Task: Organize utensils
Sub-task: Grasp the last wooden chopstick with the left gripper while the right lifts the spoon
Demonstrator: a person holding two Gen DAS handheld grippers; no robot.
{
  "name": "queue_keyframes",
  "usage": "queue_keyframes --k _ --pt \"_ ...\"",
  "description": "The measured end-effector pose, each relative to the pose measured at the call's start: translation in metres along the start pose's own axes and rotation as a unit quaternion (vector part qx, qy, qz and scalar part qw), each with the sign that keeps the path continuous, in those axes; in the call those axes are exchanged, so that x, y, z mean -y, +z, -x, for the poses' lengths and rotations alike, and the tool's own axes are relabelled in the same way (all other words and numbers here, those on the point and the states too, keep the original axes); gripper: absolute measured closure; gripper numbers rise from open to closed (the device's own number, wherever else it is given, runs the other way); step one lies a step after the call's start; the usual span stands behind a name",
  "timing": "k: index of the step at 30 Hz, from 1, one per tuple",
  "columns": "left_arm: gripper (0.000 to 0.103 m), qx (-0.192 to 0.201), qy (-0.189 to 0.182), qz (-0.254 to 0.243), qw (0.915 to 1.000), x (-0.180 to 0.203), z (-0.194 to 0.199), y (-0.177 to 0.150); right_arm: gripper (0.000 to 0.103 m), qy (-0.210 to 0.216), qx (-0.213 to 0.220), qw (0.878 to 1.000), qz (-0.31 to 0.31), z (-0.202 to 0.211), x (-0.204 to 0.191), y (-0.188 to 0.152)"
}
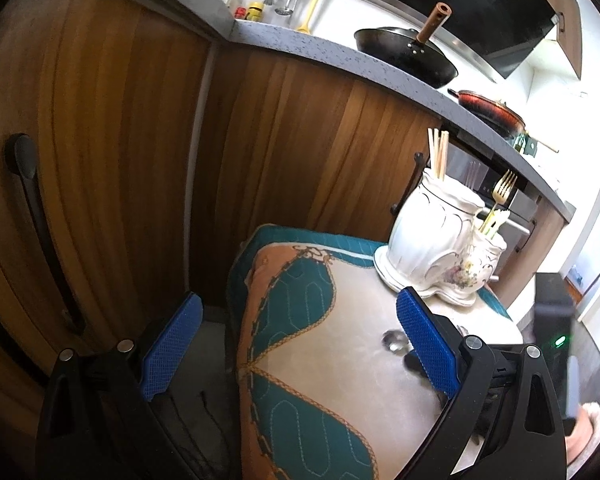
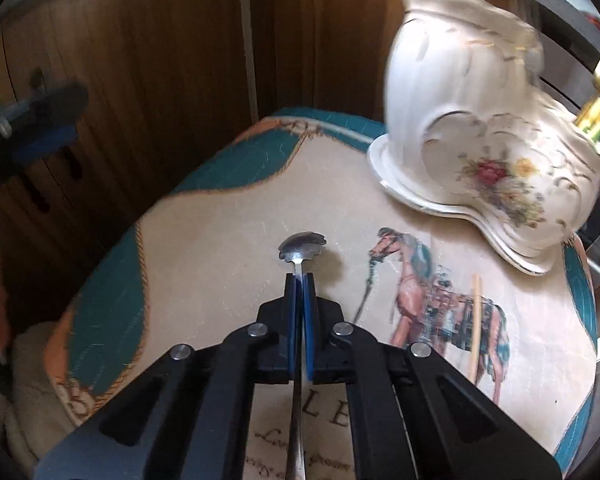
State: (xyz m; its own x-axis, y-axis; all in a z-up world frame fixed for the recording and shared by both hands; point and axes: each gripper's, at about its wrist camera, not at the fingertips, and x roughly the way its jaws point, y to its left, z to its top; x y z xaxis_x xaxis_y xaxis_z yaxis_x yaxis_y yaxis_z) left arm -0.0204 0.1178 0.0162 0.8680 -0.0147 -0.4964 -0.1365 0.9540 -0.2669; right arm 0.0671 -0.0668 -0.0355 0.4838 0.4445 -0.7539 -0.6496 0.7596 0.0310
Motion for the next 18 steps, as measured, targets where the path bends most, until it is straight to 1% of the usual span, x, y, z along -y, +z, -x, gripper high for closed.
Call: queue_keyframes --k 4,8,10,11,15,18 --pt "0.006 -0.013 0.002 -0.017 0.9998 0.015 -0.004 -0.003 0.100 0.024 0.050 0.998 -0.031 0.038 0.020 -0.008" --pt "0.006 -0.044 -0.001 -0.047 0.9979 0.043 -0.015 -0.009 0.100 0.057 0.090 0.993 -0.058 0.073 0.042 -0.014" --pt "0.006 -0.063 -0.013 -0.062 0.9960 0.060 -0.022 -0.013 0.100 0.065 0.116 0.989 -0.069 0.089 0.053 -0.016" --pt "0.006 -0.074 -0.023 -0.069 0.9946 0.070 -0.026 -0.016 0.100 0.065 0.137 0.986 -0.075 0.101 0.058 -0.017" --pt "0.006 -0.121 -0.053 -0.104 0.9857 0.114 -0.042 -0.027 0.100 0.044 0.192 0.975 -0.098 0.136 0.080 -0.019" --pt "0.007 -0.162 -0.074 -0.141 0.9739 0.152 -0.057 -0.036 0.100 0.031 0.218 0.969 -0.110 0.154 0.094 -0.022"
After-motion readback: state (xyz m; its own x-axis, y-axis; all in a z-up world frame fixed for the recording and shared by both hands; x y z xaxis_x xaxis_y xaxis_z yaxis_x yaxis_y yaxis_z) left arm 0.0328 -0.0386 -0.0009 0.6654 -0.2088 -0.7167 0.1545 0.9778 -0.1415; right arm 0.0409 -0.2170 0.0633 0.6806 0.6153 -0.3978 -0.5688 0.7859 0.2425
